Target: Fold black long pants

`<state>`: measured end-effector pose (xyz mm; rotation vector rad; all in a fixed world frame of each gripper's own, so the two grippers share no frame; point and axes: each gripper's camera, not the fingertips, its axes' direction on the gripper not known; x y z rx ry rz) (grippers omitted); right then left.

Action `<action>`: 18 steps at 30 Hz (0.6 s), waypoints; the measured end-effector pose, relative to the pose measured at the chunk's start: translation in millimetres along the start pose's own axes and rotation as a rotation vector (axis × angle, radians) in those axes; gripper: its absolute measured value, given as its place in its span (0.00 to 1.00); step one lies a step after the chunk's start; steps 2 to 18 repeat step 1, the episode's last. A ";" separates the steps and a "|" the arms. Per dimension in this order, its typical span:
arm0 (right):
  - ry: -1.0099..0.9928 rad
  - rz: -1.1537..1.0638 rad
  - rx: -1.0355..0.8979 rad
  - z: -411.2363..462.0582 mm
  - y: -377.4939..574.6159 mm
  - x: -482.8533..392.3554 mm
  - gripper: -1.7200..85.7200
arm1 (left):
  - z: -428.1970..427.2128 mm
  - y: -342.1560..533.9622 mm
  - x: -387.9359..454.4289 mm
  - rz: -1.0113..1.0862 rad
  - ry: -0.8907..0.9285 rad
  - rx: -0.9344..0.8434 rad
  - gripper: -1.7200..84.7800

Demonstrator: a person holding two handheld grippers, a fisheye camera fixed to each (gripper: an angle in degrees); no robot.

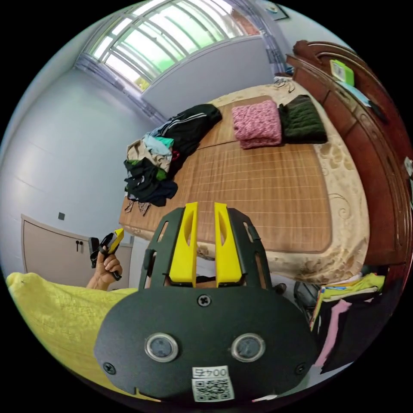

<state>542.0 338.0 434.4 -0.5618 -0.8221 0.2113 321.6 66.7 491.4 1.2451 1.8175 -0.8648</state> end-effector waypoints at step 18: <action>-0.018 -0.001 -0.024 20.5 -17.3 -19.2 0.10 | -25.1 -9.3 -32.0 -0.036 0.019 0.032 0.02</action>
